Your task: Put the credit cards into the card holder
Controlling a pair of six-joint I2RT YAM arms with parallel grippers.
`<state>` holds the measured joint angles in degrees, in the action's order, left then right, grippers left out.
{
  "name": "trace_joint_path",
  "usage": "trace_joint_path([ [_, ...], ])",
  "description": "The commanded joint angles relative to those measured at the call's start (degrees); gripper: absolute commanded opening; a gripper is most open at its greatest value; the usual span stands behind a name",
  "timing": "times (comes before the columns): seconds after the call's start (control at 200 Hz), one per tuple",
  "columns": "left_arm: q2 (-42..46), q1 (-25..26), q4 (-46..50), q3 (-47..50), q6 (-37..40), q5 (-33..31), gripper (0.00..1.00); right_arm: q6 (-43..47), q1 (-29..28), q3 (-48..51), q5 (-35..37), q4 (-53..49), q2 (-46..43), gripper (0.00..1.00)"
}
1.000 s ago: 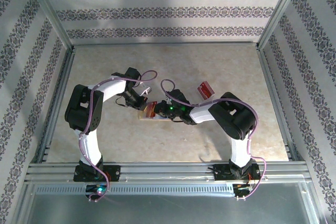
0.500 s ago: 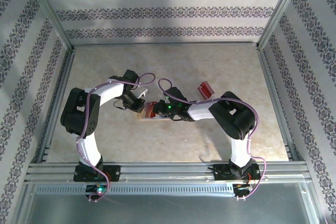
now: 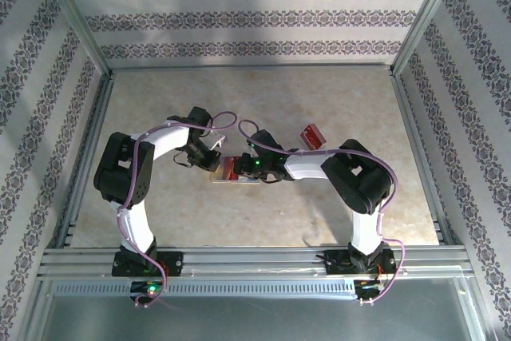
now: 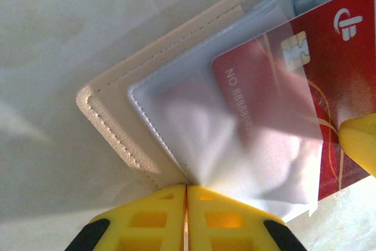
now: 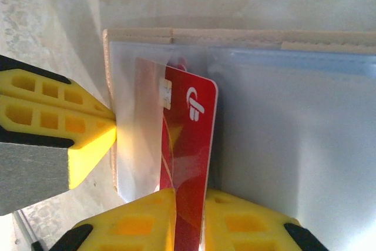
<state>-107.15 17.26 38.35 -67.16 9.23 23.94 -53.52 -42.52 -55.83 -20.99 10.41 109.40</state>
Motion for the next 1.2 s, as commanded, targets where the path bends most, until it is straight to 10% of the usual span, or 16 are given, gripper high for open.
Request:
trace_joint_path([
  [0.0, -1.74, 0.0, 0.06, -0.8, 1.4, -0.06, 0.1, 1.96, 0.08, -1.24, 1.66, -5.54, 0.14, 0.16],
  [1.194, -2.26, -0.03, 0.29, -1.27, 1.62, 0.28, 0.09, 5.27, -1.06, -10.57, -0.33, -12.67, 5.52, 0.16],
])
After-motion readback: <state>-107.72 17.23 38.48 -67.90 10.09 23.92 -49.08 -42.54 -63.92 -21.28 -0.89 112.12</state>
